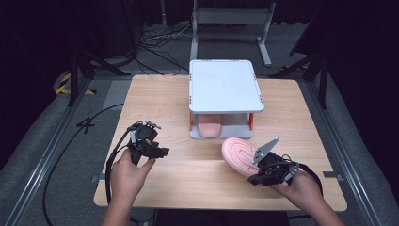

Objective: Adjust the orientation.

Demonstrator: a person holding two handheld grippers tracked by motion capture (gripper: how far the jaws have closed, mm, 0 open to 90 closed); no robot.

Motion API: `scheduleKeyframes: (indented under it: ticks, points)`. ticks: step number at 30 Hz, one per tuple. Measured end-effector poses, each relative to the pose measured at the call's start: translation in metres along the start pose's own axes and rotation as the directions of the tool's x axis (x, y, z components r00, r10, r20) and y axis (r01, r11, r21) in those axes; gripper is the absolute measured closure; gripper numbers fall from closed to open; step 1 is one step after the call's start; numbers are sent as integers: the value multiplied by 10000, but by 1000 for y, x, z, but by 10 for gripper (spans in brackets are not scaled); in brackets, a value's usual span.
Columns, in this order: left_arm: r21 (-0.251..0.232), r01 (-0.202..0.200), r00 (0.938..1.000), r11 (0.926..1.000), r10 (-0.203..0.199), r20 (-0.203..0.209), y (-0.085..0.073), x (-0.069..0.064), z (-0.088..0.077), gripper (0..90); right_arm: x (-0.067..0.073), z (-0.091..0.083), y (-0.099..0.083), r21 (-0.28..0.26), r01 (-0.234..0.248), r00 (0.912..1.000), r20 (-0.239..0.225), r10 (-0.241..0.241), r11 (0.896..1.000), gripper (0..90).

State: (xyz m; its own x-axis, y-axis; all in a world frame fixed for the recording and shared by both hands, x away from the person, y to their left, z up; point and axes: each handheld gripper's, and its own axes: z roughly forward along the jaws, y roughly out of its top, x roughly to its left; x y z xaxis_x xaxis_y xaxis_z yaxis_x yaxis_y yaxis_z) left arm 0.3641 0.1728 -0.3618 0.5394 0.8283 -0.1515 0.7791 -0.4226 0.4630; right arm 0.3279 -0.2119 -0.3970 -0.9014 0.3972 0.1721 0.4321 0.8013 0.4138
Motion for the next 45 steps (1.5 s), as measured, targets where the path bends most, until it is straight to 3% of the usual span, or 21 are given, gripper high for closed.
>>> scheduleKeyframes:
  ticks: [6, 12, 16, 18, 22, 23, 25, 26, 27, 29, 32, 39, 42, 45]
  points:
    - [27, 45, 10000, 10000, -45, 12, 0, 0, 2, 512, 0, -6, 0, -150, 5, 9987, 516, 3, 9999, 900]
    - [80, 35, 10000, 10000, -36, 47, 0, 1, 4, 511, 1, 0, 1, 27, 68, 9997, 249, -69, 10000, 900]
    - [122, 23, 10000, 9999, -24, 71, 0, 1, 4, 514, 0, 5, 1, 95, -32, 9999, -164, 33, 10000, 900]
    - [89, 58, 10000, 9999, -58, 49, 0, 1, 4, 514, 4, 5, 2, 202, 82, 9999, -61, -81, 9998, 899]
    - [53, 56, 10000, 10000, -57, 63, 0, 1, 3, 514, 11, -6, 4, -192, 326, 9994, -120, -328, 9993, 899]
    - [45, 67, 10000, 10000, -67, 41, 0, 2, 3, 514, 15, -20, 5, -740, 440, 9986, 310, -418, 9963, 899]
    - [52, 71, 10000, 10000, -72, 32, 0, 2, 3, 514, 15, -23, 4, -874, 393, 9981, 508, -350, 9954, 899]
    - [58, 78, 10000, 10000, -78, 43, 0, 2, 4, 514, 13, -26, 3, -966, 330, 9963, 820, -251, 9948, 899]
    - [77, 29, 10000, 10000, -29, 69, 0, 2, 4, 514, 8, -25, 0, -829, 65, 9919, 1271, 41, 9965, 899]
    - [95, 43, 10000, 9999, -44, 84, 0, 2, 4, 514, 3, -17, -2, -336, -151, 9886, 1496, 200, 9993, 899]
    - [95, 54, 10000, 9999, -54, 60, 1, 2, 5, 514, 3, -9, -2, -118, -100, 9956, 929, 111, 9999, 900]
    - [80, 65, 9999, 9999, -65, 78, 1, 2, 5, 514, 13, 11, 4, 561, 312, 9995, -115, -306, 9979, 900]
    - [56, 30, 9999, 10000, -31, 101, 0, 3, 4, 514, 16, 19, 6, 813, 430, 9986, -332, -404, 9958, 900]
    - [46, 21, 10000, 10000, -22, 92, 1, 2, 4, 514, 21, 26, 9, 1021, 611, 9981, -162, -598, 9929, 900]
